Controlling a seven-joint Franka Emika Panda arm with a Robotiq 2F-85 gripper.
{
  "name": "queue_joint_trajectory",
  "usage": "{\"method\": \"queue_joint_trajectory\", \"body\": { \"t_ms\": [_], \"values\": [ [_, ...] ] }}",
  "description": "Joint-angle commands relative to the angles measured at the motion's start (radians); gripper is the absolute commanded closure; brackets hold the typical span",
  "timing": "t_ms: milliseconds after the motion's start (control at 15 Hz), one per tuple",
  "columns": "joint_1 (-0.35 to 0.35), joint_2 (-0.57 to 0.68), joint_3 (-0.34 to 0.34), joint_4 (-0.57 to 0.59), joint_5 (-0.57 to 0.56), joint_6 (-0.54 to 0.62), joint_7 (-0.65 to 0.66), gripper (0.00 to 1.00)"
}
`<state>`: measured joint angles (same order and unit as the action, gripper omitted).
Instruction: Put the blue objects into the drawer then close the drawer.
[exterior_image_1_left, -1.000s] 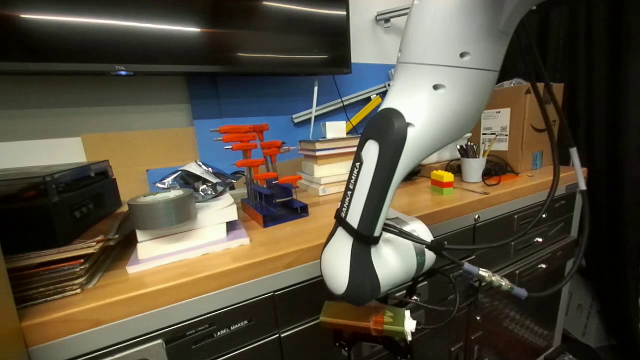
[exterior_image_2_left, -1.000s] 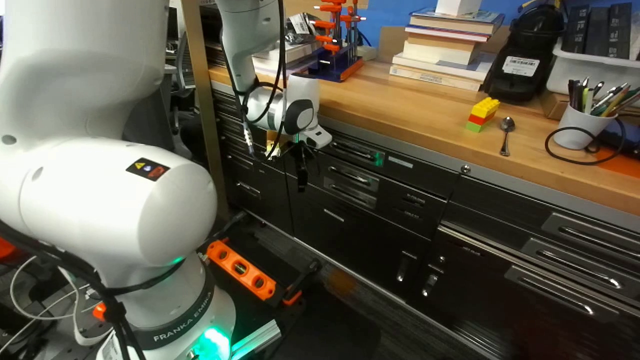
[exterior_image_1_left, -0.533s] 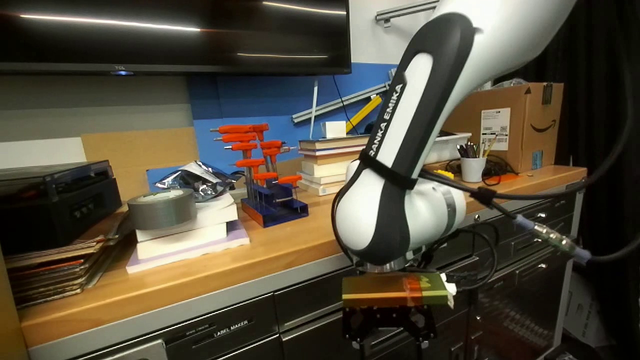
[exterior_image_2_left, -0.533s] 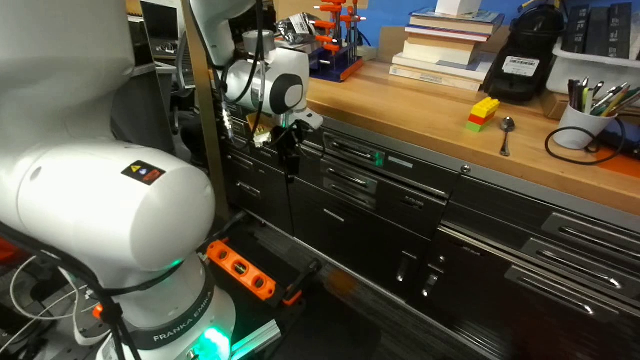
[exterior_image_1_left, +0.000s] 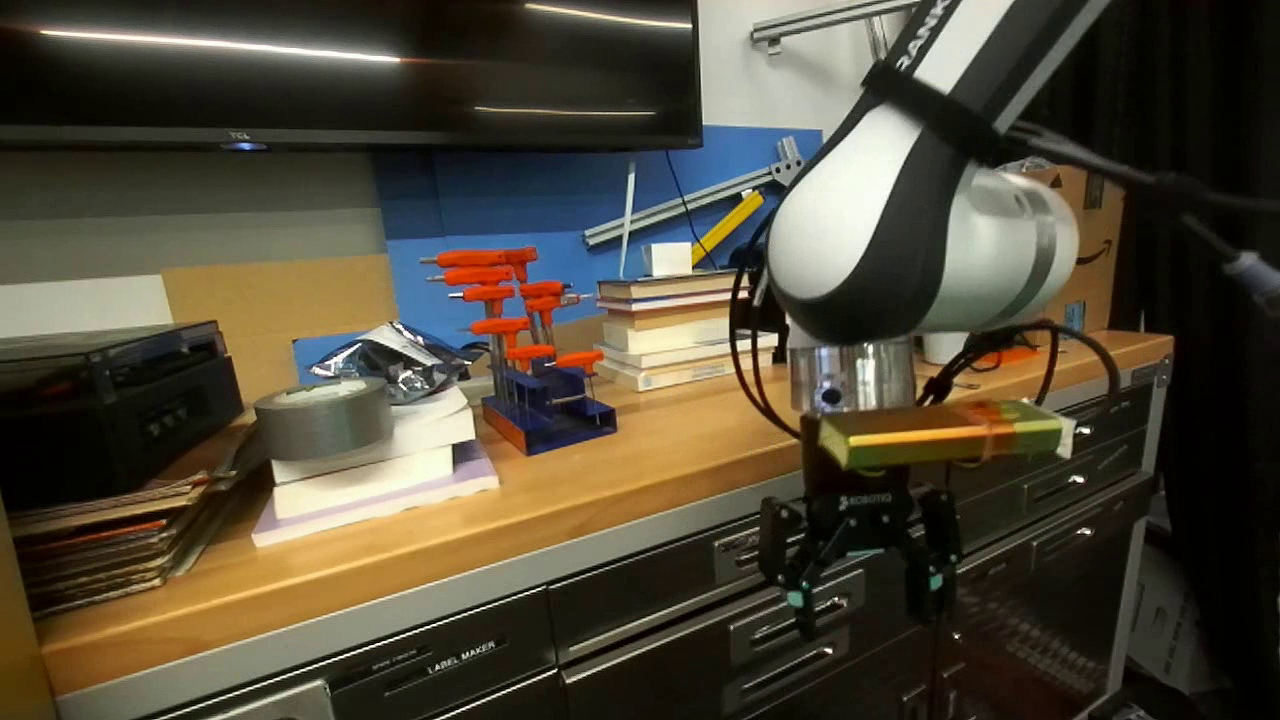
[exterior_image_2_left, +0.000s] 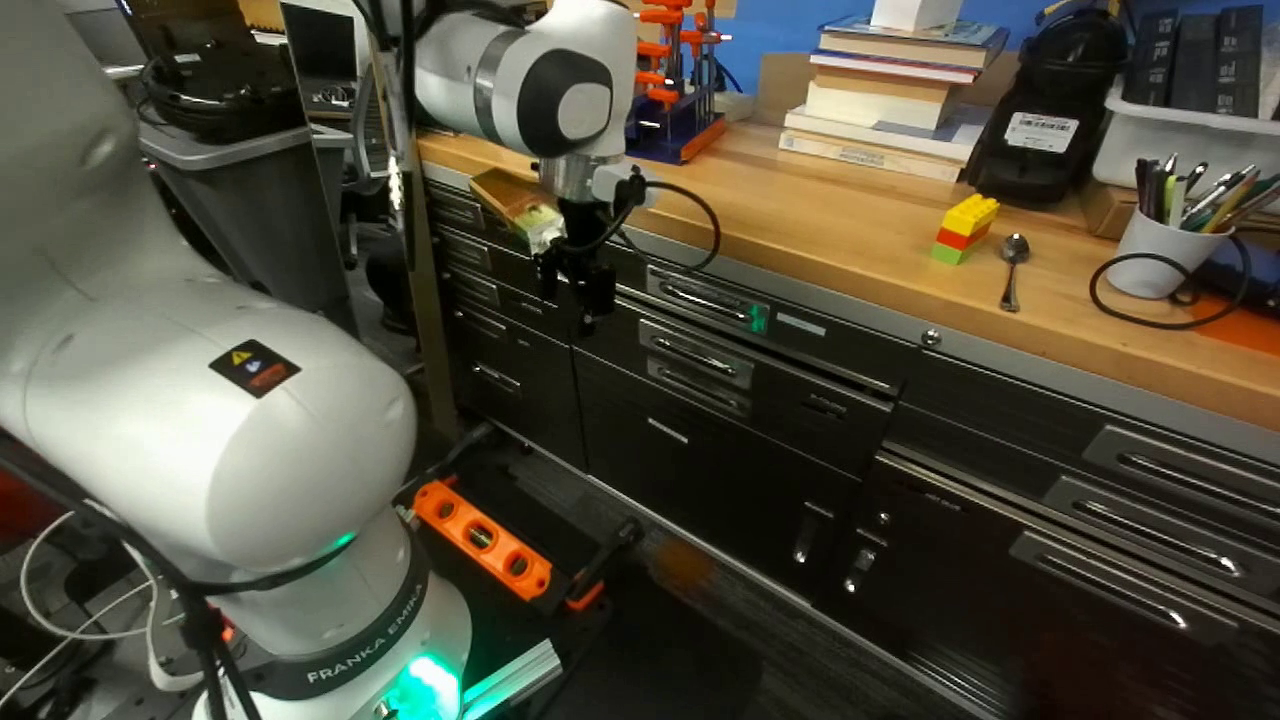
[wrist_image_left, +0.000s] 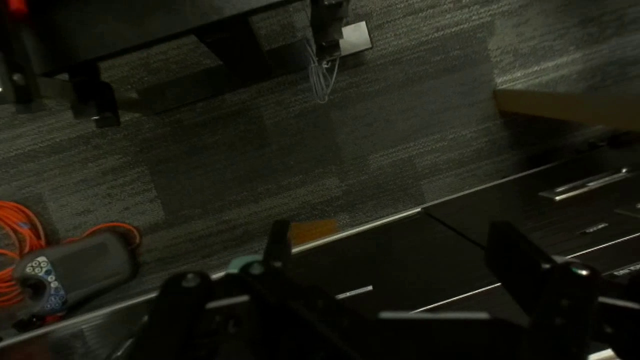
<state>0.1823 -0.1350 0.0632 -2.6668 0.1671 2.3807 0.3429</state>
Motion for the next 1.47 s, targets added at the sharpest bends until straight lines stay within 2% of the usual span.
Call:
{"method": "queue_joint_trajectory", "body": {
  "t_ms": [0, 333, 533, 867, 1400],
  "values": [
    [-0.047, -0.251, -0.018, -0.048, 0.015, -0.18, -0.175, 0.0],
    [-0.087, -0.476, -0.031, 0.007, -0.03, -0.494, -0.253, 0.0],
    [-0.096, -0.589, -0.018, 0.033, -0.049, -0.614, -0.251, 0.0],
    [-0.093, -0.769, 0.003, 0.036, -0.056, -0.666, -0.249, 0.0],
    [-0.064, -0.896, -0.006, 0.034, -0.03, -0.727, -0.327, 0.0]
  ]
}}
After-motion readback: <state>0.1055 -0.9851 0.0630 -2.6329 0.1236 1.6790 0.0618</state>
